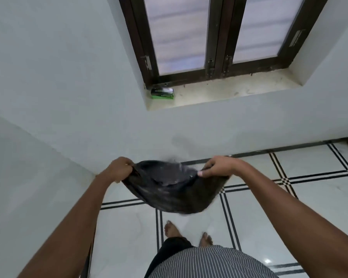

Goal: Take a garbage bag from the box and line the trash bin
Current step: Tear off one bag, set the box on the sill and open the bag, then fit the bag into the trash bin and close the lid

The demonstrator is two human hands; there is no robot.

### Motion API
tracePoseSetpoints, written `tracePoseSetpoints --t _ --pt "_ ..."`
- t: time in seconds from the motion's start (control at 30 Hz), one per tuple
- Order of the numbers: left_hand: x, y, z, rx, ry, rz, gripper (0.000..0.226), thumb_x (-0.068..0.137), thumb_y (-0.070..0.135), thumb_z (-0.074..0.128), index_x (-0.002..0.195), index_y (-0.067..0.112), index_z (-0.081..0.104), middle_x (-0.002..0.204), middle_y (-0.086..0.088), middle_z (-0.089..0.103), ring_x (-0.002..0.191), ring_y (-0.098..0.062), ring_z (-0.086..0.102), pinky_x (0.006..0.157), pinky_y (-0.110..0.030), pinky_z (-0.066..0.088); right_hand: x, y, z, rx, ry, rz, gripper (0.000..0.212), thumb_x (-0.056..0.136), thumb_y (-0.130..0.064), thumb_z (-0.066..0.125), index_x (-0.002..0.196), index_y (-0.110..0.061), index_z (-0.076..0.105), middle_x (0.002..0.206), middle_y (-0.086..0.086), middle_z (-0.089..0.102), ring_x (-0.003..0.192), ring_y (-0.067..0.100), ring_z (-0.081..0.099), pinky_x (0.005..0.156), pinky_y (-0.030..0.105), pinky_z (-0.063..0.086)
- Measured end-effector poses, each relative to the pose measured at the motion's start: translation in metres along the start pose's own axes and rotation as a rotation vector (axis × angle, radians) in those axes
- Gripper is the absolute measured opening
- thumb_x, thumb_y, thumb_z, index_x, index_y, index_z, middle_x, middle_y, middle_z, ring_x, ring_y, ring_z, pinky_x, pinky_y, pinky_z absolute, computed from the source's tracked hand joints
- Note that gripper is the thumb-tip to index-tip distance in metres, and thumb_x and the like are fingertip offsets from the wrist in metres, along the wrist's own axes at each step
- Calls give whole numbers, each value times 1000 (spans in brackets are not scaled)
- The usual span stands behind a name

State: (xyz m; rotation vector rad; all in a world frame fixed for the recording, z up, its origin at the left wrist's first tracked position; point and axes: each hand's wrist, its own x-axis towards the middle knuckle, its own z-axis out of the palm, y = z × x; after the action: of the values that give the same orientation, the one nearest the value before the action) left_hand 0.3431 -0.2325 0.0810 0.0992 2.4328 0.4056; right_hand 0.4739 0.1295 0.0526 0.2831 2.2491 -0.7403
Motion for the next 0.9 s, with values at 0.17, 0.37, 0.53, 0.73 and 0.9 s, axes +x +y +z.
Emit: tracePoseSetpoints --t 0.17,0.37,0.53,0.73,0.9 --pt "-6 29 -7 -290 445 -26 22 94 9 52 96 2 73 89 -15 71 91 -36 68 71 -29 46 6 -14 -23 198 599 -44 41 108 -48 58 99 -15 80 86 4 73 86 32 72 64 29 44" --pt "-34 62 -7 -470 767 296 44 91 8 49 130 16 67 109 5 71 98 -16 62 87 -25 44 -23 -47 -38 487 1049 -280 38 115 -45 49 86 -23 60 73 -10 61 67 6 57 55 23 36" --pt "-17 59 -5 -658 598 229 31 94 26 52 114 20 74 109 3 76 106 -24 72 98 -48 60 -11 -46 -42 495 1029 -261 53 112 -51 50 78 -11 57 68 1 59 65 19 54 61 39 37" --pt "-2 57 7 -734 488 172 24 95 36 53 99 25 74 99 1 77 100 -29 74 91 -57 63 6 -42 -37 358 982 -214 47 112 -51 52 77 -21 62 107 5 56 110 27 50 92 37 42" --pt "15 50 42 -750 293 71 17 101 36 65 99 23 76 92 0 76 91 -27 73 77 -37 58 21 -38 -24 464 795 -206 43 115 -49 44 93 -22 70 108 2 68 115 31 58 107 47 44"
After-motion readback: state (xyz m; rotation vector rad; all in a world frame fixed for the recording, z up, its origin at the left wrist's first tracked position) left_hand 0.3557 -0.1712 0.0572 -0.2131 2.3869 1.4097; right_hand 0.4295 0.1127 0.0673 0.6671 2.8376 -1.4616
